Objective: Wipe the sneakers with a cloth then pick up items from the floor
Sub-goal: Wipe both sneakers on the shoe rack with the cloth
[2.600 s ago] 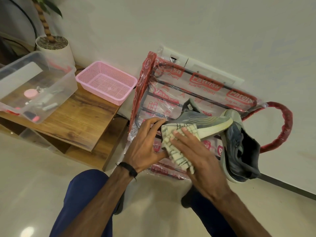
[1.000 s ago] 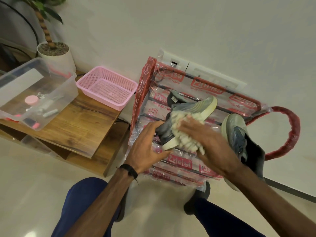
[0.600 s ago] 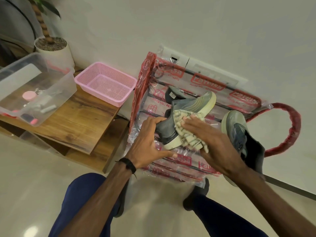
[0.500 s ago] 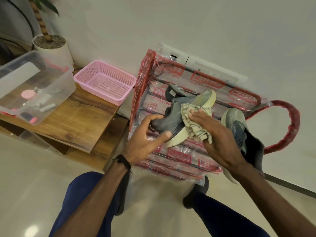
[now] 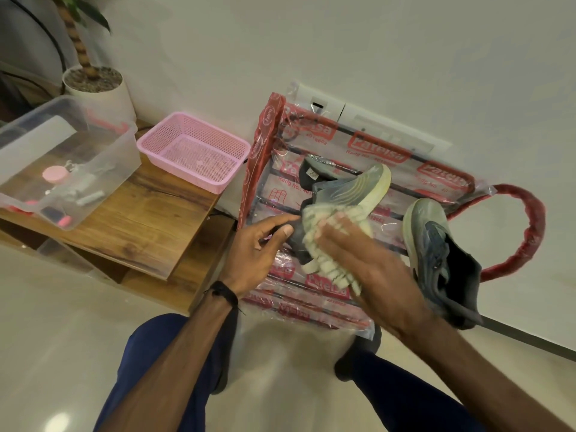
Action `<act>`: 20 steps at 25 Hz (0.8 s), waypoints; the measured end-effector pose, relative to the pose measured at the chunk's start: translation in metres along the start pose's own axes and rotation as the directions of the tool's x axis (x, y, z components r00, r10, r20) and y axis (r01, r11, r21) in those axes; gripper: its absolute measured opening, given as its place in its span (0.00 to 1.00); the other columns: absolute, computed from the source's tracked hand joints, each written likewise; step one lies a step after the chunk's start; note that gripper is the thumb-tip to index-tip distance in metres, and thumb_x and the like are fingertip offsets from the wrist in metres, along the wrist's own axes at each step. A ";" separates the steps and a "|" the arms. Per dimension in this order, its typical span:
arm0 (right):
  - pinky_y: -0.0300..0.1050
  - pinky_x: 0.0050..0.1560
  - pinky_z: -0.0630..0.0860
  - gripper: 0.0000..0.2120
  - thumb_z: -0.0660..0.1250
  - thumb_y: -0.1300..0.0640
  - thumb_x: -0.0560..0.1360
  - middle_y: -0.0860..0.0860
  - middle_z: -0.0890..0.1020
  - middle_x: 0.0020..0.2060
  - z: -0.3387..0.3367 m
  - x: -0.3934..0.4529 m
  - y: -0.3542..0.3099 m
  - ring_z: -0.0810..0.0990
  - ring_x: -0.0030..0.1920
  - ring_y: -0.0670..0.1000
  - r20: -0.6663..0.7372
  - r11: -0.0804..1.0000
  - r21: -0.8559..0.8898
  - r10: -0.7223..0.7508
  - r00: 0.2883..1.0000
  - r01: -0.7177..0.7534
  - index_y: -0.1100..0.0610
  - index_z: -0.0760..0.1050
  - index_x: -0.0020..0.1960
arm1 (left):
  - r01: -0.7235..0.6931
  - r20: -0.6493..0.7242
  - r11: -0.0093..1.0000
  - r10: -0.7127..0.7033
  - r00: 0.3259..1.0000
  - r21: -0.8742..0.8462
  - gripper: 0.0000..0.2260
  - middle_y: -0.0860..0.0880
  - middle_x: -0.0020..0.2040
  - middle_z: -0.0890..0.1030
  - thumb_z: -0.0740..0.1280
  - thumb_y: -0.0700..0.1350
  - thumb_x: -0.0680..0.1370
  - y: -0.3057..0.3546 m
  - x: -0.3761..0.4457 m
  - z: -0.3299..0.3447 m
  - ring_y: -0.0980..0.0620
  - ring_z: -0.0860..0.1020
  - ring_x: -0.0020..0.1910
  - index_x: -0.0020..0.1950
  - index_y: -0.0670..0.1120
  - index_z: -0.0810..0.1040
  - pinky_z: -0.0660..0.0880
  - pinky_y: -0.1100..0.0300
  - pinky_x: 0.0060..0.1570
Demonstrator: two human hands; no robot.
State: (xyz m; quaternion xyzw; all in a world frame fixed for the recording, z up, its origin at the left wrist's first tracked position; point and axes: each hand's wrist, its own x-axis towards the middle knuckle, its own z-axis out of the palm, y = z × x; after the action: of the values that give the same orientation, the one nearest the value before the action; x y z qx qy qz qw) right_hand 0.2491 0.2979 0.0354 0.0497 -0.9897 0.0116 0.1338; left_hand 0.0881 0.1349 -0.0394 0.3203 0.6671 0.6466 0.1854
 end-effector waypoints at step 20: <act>0.61 0.74 0.64 0.26 0.68 0.62 0.75 0.55 0.72 0.73 -0.008 0.013 -0.001 0.64 0.77 0.60 0.092 0.981 -0.131 -0.135 0.987 0.146 0.56 0.73 0.73 | -0.009 0.007 0.999 0.010 1.000 -0.052 0.12 0.49 0.59 0.83 0.66 0.41 0.82 0.002 0.000 0.006 0.54 0.82 0.58 0.65 0.42 0.80 0.80 0.55 0.54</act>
State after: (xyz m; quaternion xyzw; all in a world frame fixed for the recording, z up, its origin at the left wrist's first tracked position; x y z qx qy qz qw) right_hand 0.2387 0.2959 0.0464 0.1108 -0.9868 -0.0681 0.0962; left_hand 0.0919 0.1392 -0.0377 0.3208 0.6480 0.6633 0.1929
